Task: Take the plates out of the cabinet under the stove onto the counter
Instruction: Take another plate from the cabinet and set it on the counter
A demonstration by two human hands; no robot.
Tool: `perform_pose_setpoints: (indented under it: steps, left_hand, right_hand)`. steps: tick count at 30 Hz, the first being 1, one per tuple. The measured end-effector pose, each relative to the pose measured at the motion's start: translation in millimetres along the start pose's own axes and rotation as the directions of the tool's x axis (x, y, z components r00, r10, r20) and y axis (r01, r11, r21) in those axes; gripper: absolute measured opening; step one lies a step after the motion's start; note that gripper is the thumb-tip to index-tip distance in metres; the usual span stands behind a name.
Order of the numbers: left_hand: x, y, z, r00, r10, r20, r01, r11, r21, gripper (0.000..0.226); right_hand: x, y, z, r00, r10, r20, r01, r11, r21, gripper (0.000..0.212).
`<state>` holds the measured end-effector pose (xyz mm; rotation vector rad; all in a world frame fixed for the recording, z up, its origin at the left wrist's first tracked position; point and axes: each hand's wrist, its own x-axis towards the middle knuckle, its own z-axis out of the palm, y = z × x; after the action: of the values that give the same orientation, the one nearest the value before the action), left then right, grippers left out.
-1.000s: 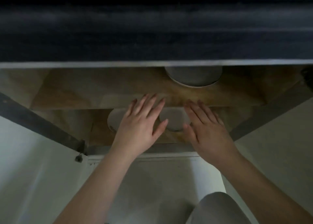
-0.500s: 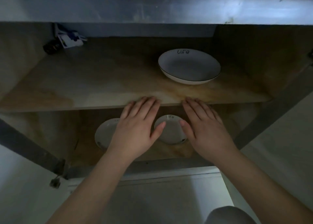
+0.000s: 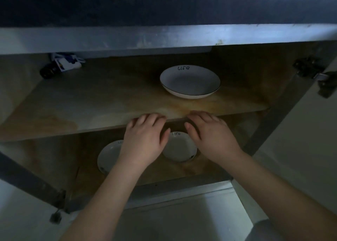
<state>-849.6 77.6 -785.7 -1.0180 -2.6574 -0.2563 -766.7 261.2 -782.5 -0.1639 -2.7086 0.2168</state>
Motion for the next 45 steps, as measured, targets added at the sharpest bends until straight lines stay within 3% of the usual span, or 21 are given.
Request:
perform_pose_setpoints:
  steps: [2,5,7,9,11,13,15,18,23,28,30,31,34,37,40,45]
  left_hand:
    - [3,2,-2,1.0,-0.024,-0.014,0.025,1.0,0.012,0.042]
    - [5,5,-6,0.999,-0.028,-0.028,0.028,1.0,0.01,0.038]
    - [7,4,-8,0.999,-0.015,-0.039,0.015,1.0,0.005,0.038]
    - [7,3,-9,0.999,0.002,-0.054,-0.002,1.0,0.003,0.039]
    - [7,3,-10,0.998,0.016,-0.064,-0.015,1.0,0.014,0.04]
    - [7,3,-11,0.997,0.03,-0.066,-0.028,0.999,0.029,0.041]
    - [7,3,-12,0.997,0.034,-0.067,-0.032,0.999,0.038,0.042]
    - [8,3,-10,0.996,0.034,-0.083,-0.031,0.999,0.042,0.041]
    - [11,-1,-10,0.998,0.027,-0.064,-0.028,1.0,-0.006,0.043]
    - [28,-12,-19,0.984,-0.178,-0.012,0.165,0.933,-0.319,0.048]
    - [42,-17,-26,0.959,-0.281,0.028,0.257,0.829,-0.497,0.049]
    - [50,-19,-29,0.937,-0.339,0.08,0.314,0.722,-0.616,0.049]
    - [77,-20,-37,0.844,-0.416,0.338,0.459,0.234,-0.857,0.047]
    - [96,-22,-43,0.772,-0.379,0.511,0.523,-0.079,-0.849,0.051]
    - [108,-24,-45,0.705,-0.346,0.619,0.55,-0.284,-0.785,0.058]
    - [115,-31,-46,0.657,-0.322,0.682,0.555,-0.405,-0.726,0.07]
  right_hand:
    - [13,-1,-5,0.993,0.107,-0.054,-0.098,0.984,0.15,0.035]
    - [37,11,-13,0.905,0.423,0.044,-0.407,0.833,0.375,0.035]
    - [49,23,-14,0.788,0.599,0.143,-0.561,0.602,0.568,0.035]
    - [59,31,-14,0.695,0.664,0.275,-0.59,0.309,0.745,0.023]
    - [70,38,-16,0.66,0.648,0.38,-0.537,0.054,0.842,0.016]
    - [80,45,-20,0.629,0.638,0.444,-0.523,-0.075,0.849,0.017]
    - [89,52,-23,0.636,0.622,0.457,-0.547,-0.054,0.835,0.019]
    - [99,59,-23,0.706,0.57,0.42,-0.545,0.059,0.836,0.032]
    - [105,62,-25,0.723,0.544,0.426,-0.58,0.142,0.802,0.03]
    - [102,57,-29,0.734,0.542,0.41,-0.581,0.188,0.792,0.028]
    - [100,55,-30,0.734,0.542,0.409,-0.586,0.201,0.785,0.027]
    - [99,55,-30,0.731,0.545,0.411,-0.592,0.206,0.779,0.026]
    - [94,54,-28,0.718,0.549,0.428,-0.61,0.199,0.767,0.024]
    - [92,50,-29,0.667,0.555,0.497,-0.686,0.199,0.7,0.016]
    - [88,44,-36,0.58,0.594,0.557,-0.741,0.103,0.663,0.008]
    - [86,47,-33,0.608,0.626,0.487,-0.749,0.249,0.614,0.008]
